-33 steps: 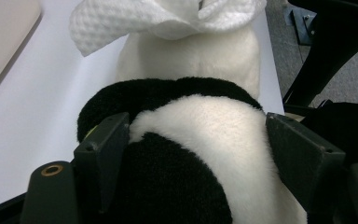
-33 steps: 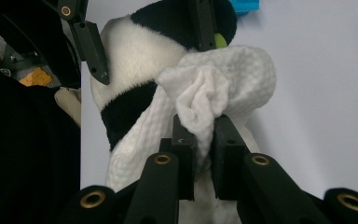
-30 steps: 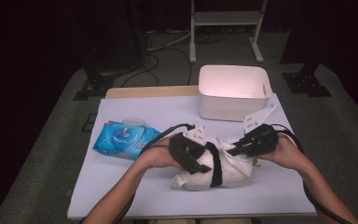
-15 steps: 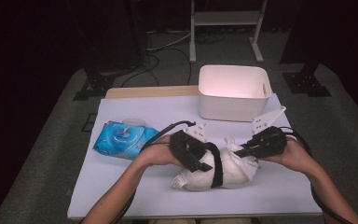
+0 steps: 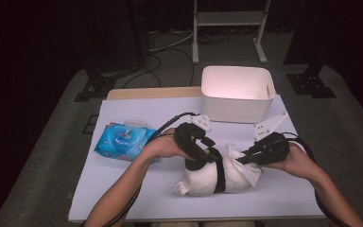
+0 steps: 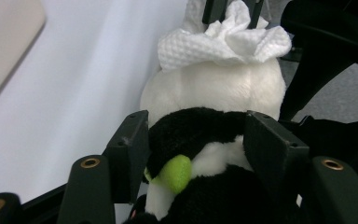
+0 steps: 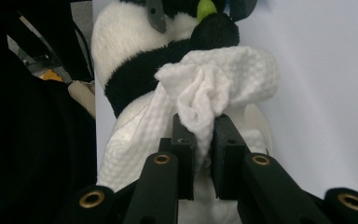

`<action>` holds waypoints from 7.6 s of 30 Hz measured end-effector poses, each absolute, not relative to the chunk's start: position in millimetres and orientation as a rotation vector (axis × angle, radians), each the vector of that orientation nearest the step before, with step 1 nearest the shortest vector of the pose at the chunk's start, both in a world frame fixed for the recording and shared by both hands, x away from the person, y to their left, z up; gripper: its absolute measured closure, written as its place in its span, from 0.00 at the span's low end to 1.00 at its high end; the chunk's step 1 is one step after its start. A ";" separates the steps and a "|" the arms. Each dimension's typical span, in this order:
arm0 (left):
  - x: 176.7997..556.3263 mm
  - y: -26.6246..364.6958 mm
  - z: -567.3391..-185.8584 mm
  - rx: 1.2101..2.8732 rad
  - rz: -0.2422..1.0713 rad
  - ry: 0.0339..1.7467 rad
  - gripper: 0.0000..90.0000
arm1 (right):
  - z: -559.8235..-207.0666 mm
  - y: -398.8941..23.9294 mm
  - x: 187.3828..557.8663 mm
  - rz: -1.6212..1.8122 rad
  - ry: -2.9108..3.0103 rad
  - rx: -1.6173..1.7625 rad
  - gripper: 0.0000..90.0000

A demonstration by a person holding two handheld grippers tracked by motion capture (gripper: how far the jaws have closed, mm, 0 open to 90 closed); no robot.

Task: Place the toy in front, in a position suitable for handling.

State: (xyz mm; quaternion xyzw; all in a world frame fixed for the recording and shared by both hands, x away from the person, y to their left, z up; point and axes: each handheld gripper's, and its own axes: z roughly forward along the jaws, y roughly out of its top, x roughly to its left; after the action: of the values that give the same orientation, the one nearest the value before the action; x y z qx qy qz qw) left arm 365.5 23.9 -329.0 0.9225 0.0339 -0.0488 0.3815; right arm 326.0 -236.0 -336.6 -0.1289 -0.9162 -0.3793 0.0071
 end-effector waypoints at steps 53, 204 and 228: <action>379.2 17.2 -311.0 2.399 -0.073 -0.038 0.83 | -325.9 -233.1 340.1 -1.275 -2.880 -0.432 0.89; 358.2 31.0 -332.7 2.427 -0.060 0.010 0.57 | -394.3 -366.4 322.2 -1.008 -2.874 -1.029 0.63; 356.3 69.9 -324.9 2.327 -0.021 0.068 0.46 | -371.4 -323.0 341.6 -1.114 -2.902 -0.862 0.59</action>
State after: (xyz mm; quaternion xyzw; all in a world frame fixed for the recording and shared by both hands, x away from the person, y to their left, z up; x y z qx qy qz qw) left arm 356.3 69.9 -324.9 0.9180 0.0269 -0.0082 0.3956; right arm 341.6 -323.0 -371.4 -0.2671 -0.8988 -0.3450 -0.0420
